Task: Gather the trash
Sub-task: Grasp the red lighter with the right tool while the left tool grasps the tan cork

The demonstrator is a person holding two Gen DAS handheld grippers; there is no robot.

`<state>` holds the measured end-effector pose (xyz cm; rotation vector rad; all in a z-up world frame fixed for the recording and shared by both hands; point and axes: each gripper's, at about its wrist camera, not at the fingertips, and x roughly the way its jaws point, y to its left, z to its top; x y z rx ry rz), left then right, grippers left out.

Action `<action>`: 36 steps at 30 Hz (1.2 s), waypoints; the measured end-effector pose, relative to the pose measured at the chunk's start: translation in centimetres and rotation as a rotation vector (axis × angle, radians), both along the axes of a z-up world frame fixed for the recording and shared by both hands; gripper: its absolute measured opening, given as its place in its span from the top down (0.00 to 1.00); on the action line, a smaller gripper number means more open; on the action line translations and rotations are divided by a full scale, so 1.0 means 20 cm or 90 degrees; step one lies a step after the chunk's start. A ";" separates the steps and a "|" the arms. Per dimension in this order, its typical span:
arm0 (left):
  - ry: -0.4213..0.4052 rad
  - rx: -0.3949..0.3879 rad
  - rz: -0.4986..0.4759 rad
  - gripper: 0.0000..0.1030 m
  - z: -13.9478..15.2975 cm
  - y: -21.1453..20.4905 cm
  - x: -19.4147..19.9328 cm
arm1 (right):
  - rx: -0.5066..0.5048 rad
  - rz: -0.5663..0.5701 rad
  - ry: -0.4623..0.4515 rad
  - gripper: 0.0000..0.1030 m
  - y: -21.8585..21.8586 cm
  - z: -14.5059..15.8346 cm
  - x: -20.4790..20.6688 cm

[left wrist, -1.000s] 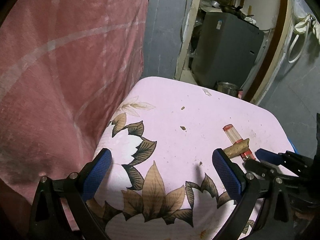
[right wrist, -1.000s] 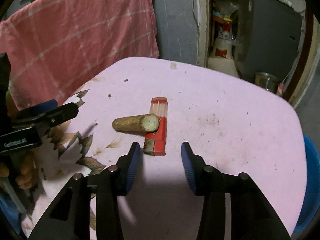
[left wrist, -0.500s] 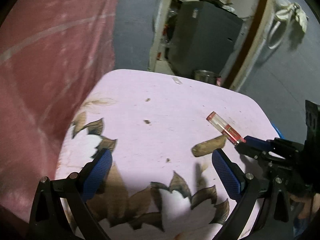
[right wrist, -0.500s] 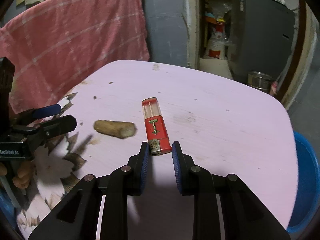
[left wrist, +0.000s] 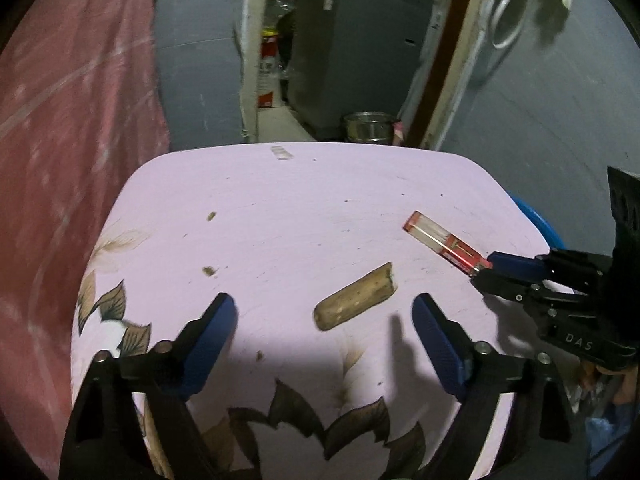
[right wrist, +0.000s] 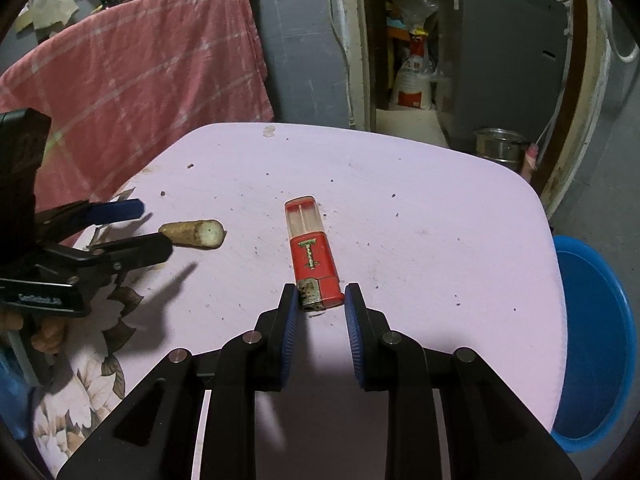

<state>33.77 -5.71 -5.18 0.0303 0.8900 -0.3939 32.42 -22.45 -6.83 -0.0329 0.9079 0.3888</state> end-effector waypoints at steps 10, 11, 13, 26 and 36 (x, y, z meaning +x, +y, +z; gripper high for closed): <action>0.012 0.024 -0.049 0.52 -0.05 -0.06 0.04 | 0.001 0.029 0.004 0.71 0.02 0.00 0.08; 0.012 0.026 -0.050 0.53 -0.06 -0.06 0.04 | 0.000 0.032 0.004 0.71 0.03 0.00 0.10; 0.010 0.029 -0.057 0.59 -0.06 -0.07 0.03 | -0.002 0.036 0.008 0.71 0.03 0.00 0.11; 0.027 0.032 -0.079 0.86 -0.06 -0.12 0.01 | -0.020 0.035 0.007 0.79 0.05 -0.01 0.09; 0.026 -0.017 -0.027 0.88 -0.04 -0.15 -0.04 | 0.000 0.003 -0.016 0.80 0.00 0.01 -0.02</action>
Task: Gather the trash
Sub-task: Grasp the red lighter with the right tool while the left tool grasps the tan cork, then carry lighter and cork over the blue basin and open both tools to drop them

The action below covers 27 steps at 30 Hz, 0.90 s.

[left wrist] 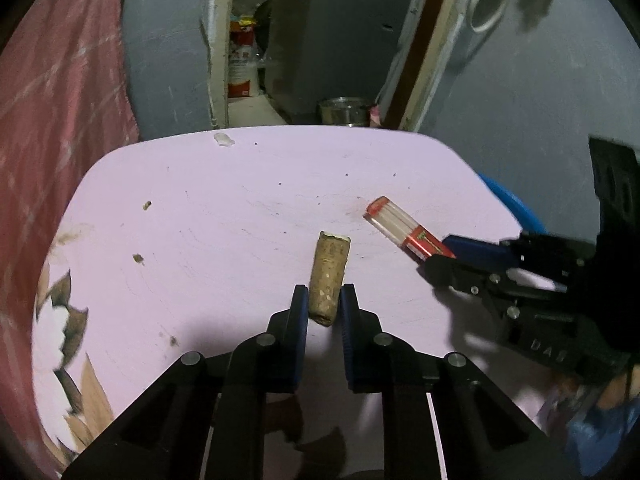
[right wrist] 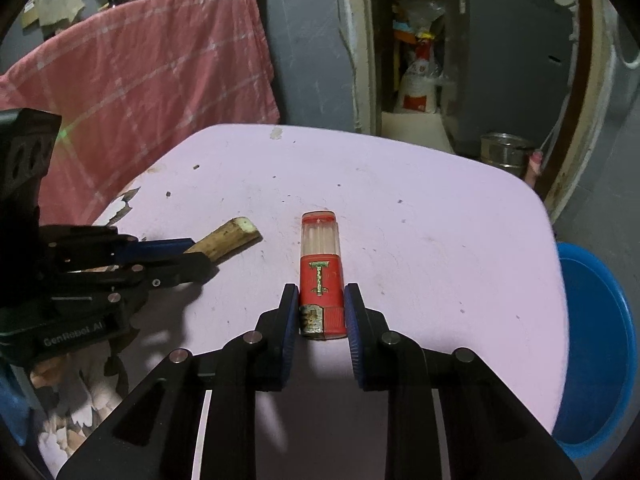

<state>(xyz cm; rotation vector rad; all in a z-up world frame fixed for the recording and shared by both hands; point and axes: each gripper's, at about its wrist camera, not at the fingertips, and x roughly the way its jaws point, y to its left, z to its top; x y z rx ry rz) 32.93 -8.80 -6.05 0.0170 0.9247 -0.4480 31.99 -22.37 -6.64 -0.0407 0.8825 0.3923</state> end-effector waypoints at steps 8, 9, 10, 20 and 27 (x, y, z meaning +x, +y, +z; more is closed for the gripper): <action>-0.079 -0.049 0.039 0.88 0.08 -0.04 -0.13 | 0.028 -0.054 -0.102 0.80 -0.10 0.10 -0.19; -0.095 -0.059 0.043 0.88 0.10 -0.05 -0.15 | 0.031 -0.063 -0.121 0.80 -0.12 0.13 -0.21; -0.111 -0.069 0.047 0.88 0.13 -0.07 -0.17 | 0.036 -0.072 -0.137 0.80 -0.15 0.15 -0.24; -0.278 -0.151 0.060 0.88 0.38 -0.27 -0.31 | 0.070 -0.176 -0.318 0.80 -0.42 0.40 -0.48; -0.359 -0.203 0.056 0.88 0.49 -0.48 -0.38 | 0.029 -0.243 -0.442 0.80 -0.60 0.52 -0.63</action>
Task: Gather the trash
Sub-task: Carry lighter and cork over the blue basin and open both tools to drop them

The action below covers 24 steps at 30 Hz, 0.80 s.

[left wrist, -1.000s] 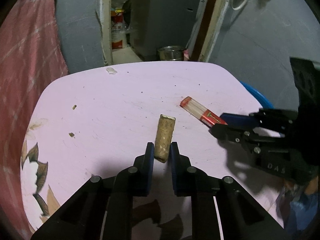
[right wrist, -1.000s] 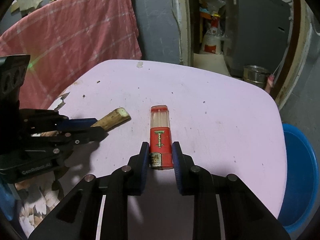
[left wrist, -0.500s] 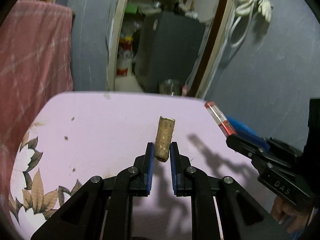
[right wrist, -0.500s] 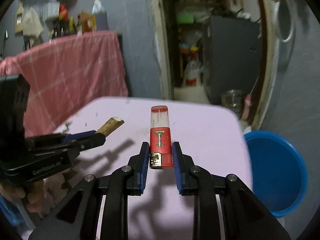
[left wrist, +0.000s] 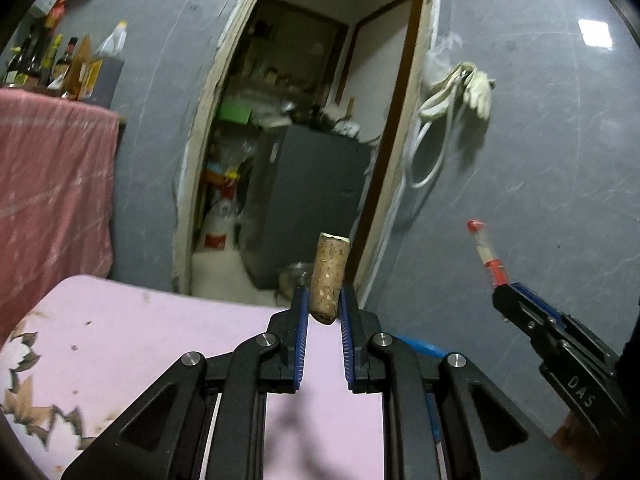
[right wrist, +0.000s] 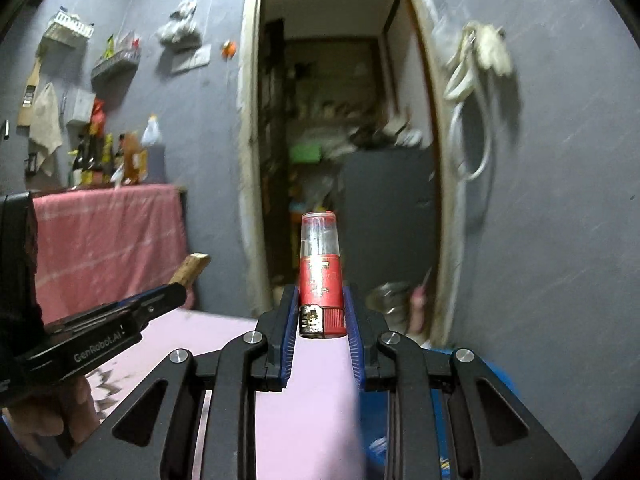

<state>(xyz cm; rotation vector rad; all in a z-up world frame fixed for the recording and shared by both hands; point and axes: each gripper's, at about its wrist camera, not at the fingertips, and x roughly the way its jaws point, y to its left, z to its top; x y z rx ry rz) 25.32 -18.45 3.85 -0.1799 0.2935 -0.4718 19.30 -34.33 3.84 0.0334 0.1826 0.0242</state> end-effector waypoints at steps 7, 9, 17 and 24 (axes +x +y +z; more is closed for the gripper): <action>-0.044 0.001 -0.021 0.88 0.02 -0.24 -0.02 | -0.023 -0.073 -0.042 0.80 -0.19 -0.01 -0.05; -0.043 0.006 -0.031 0.88 0.01 -0.30 0.00 | -0.019 -0.085 -0.043 0.80 -0.24 -0.03 -0.05; -0.002 0.049 -0.060 0.88 -0.08 -0.52 0.11 | 0.022 -0.129 -0.008 0.80 -0.45 -0.19 -0.03; 0.096 0.104 -0.077 0.88 -0.24 -0.70 0.22 | 0.067 -0.143 0.053 0.80 -0.57 -0.35 0.03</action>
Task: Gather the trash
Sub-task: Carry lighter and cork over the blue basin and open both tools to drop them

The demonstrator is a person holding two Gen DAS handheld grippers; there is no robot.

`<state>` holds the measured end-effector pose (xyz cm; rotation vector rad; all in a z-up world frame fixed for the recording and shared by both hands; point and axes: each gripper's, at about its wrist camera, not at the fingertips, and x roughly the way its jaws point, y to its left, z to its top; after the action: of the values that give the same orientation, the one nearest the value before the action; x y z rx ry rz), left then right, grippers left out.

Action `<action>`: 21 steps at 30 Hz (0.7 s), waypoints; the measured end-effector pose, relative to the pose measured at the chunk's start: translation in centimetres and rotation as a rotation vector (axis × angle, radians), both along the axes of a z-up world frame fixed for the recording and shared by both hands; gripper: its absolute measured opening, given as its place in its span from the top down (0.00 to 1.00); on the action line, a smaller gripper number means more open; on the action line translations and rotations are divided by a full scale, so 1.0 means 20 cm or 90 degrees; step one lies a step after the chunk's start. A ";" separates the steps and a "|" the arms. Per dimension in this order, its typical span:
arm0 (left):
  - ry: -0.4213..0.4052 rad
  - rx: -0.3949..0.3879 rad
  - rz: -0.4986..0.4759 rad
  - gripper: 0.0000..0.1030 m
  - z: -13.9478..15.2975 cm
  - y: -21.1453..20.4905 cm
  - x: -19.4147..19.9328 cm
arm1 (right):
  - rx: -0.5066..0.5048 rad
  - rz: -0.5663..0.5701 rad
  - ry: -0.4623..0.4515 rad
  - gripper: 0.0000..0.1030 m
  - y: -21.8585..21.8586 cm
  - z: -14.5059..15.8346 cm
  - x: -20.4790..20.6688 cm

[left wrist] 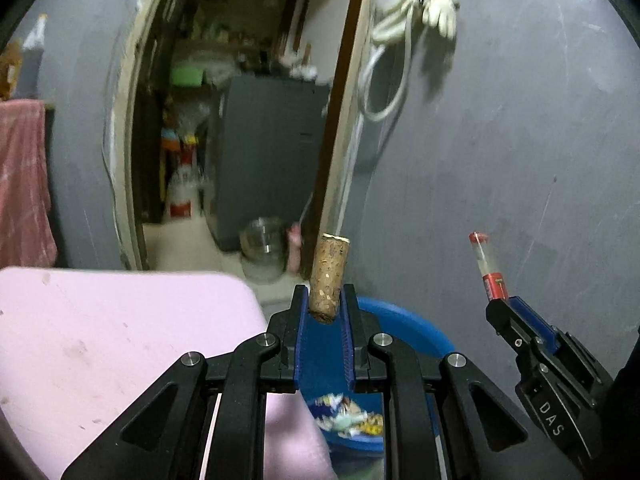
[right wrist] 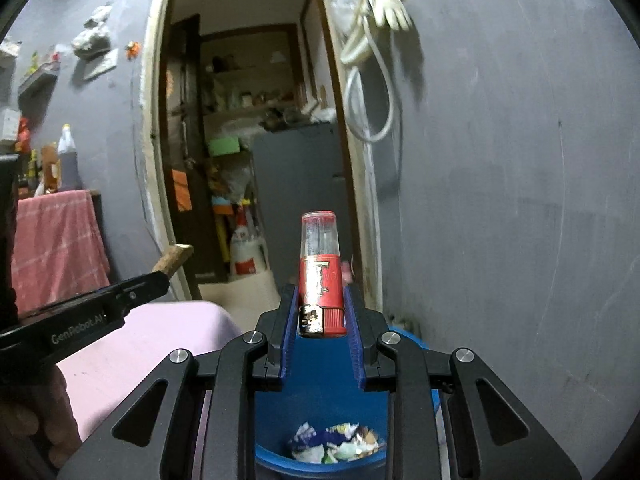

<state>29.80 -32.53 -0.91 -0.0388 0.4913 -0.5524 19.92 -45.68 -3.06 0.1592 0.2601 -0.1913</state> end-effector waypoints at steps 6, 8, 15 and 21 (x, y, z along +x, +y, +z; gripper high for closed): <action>0.087 0.027 -0.021 0.88 -0.12 -0.12 0.08 | 0.033 0.000 0.047 0.80 -0.07 -0.09 0.05; 0.111 0.038 -0.029 0.88 -0.16 -0.15 0.10 | 0.039 -0.001 0.060 0.80 -0.08 -0.11 0.07; 0.172 0.060 -0.049 0.88 -0.25 -0.22 0.17 | 0.069 0.006 0.122 0.79 -0.12 -0.18 0.14; 0.189 0.070 -0.056 0.88 -0.29 -0.25 0.18 | 0.085 0.013 0.153 0.79 -0.13 -0.23 0.16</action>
<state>33.36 -37.58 -6.63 0.0060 0.8148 -0.6079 23.20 -48.36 -7.66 0.2657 0.5134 -0.1727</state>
